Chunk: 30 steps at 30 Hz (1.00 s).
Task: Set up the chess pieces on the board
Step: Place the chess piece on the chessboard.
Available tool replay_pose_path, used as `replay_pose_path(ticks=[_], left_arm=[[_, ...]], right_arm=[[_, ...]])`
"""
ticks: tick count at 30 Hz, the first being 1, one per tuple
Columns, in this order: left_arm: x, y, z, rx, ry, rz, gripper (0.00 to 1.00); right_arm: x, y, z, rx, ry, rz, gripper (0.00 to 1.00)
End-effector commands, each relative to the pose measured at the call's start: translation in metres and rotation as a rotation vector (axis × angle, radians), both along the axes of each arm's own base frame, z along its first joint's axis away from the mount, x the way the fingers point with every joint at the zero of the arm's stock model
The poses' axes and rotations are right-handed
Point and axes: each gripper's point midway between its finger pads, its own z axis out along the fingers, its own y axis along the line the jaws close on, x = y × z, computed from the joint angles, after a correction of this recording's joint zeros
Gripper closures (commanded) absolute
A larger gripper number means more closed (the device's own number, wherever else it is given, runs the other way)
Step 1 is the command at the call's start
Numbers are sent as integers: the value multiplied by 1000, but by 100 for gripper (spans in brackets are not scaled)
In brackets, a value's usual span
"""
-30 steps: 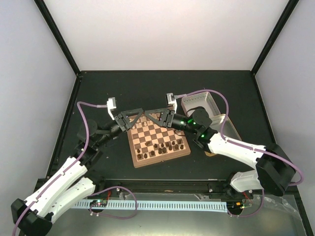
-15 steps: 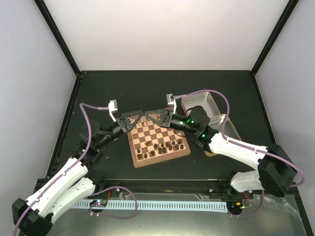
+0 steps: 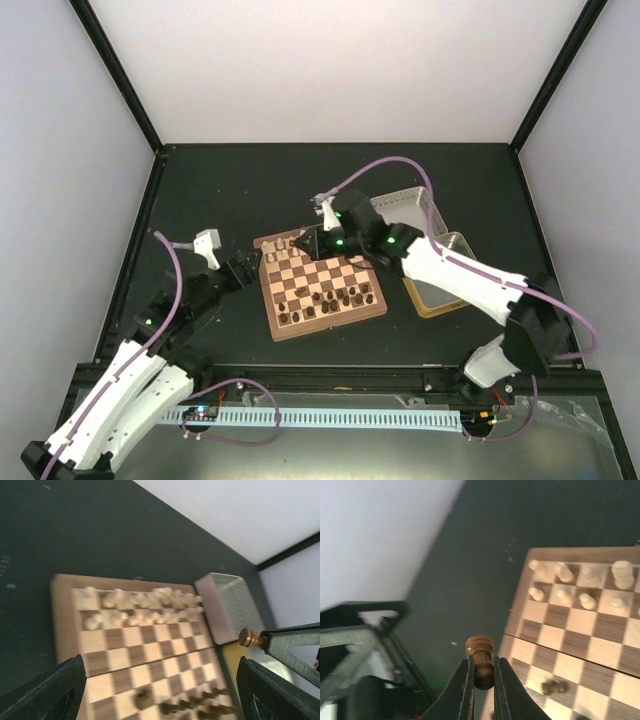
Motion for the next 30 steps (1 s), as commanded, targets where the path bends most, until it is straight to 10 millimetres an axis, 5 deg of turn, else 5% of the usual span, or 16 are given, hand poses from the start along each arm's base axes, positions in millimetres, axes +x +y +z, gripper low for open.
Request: replay_pose_path(ticks=[1,7,12,15,30], left_arm=[[-12,51,-4,290,-26,122,16],[-25,54,16,286,-130,97,15],[-33,64,31,299,-176,121,14],[-37,53,43,303,-230,41,14],[-40,55,44,314,-255,44,12]], right_arm=[[-16,-14,-66,-441,7,111,99],[-37,3,-106,-694,74,228,99],[-47,14,-125,-778,111,283,99],[-51,20,-133,-795,126,314,99],[-61,28,-167,-886,161,374,98]])
